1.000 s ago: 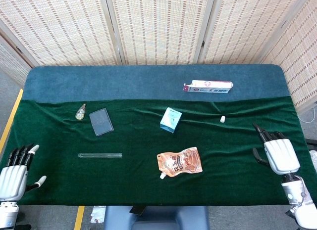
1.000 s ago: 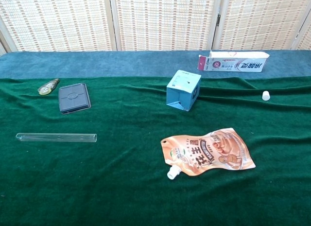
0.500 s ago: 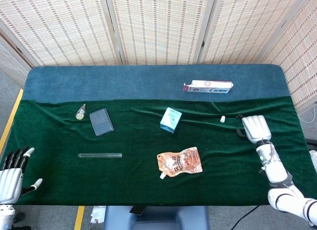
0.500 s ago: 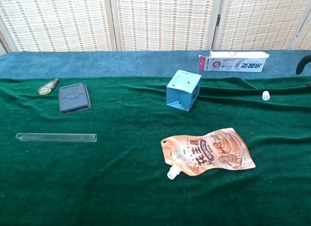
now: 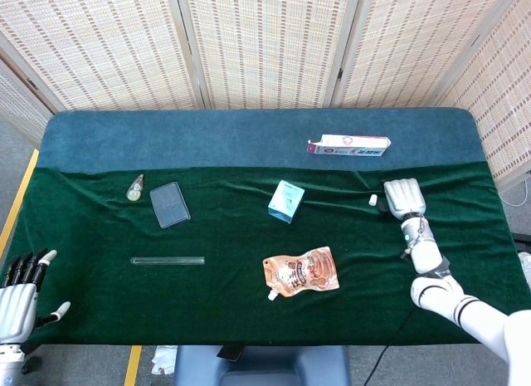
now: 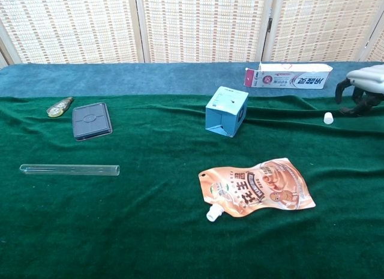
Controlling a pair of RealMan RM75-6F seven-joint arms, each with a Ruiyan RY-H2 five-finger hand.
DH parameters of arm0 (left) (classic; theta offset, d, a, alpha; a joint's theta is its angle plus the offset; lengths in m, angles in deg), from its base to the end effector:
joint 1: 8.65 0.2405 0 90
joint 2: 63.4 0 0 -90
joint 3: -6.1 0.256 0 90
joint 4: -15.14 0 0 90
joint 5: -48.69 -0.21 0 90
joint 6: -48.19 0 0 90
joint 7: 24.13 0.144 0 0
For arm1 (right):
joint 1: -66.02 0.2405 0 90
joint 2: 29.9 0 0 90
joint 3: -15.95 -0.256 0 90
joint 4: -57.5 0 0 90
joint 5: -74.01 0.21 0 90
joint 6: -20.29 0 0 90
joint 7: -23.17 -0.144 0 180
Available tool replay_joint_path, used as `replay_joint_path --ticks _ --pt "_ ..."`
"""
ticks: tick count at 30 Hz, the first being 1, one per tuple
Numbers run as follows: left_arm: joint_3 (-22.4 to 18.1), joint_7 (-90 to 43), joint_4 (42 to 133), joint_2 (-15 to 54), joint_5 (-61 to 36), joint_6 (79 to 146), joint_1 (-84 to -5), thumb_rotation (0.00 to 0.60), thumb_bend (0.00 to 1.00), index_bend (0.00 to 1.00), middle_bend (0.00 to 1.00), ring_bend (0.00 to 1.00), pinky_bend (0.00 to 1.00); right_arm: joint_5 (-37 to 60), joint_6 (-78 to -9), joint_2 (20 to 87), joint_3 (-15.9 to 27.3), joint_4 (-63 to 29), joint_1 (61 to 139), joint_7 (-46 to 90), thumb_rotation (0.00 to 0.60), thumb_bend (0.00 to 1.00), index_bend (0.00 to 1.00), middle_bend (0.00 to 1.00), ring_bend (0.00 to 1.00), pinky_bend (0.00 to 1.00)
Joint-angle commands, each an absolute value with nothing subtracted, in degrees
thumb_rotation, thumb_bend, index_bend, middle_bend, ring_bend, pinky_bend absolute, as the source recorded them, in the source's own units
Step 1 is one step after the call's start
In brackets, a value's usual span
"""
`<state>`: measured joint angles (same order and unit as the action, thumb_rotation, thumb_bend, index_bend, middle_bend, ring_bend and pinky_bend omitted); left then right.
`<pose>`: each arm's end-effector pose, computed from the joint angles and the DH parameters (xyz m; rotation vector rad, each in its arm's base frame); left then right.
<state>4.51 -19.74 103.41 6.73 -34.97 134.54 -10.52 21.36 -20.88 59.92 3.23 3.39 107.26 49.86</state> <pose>-0.3298 0.1597 0.1334 -1.3360 -0.9207 -0.8111 -0.2874 -0.4153 0.0399 1.6344 -0.8476 0.4036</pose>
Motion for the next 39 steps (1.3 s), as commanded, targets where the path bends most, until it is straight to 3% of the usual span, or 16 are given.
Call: replay_joint_path --ticks 1,7,39 --pt "4.5 -19.9 103.5 6.6 -34.9 134.5 -10.5 0.600 0.20 0.14 0.11 0.05 0.00 22.6 -19.1 62.7 3.0 7.1 109.2 50.2 0.438 0.46 0.36 0.80 1.00 0.94" --pt "4.5 -20.3 103.2 6.6 -34.6 134.5 -10.2 0.600 0.20 0.14 0.11 0.05 0.00 23.4 -18.1 65.4 2.9 10.4 110.5 49.9 0.438 0.37 0.38 0.82 1.00 0.96" --pt "4.4 -20.4 102.4 7.0 -33.9 133.6 -10.2 0.600 0.20 0.14 0.11 0.05 0.00 24.4 -17.6 68.0 3.0 15.5 111.1 50.6 0.439 0.37 0.41 0.82 1.00 0.96"
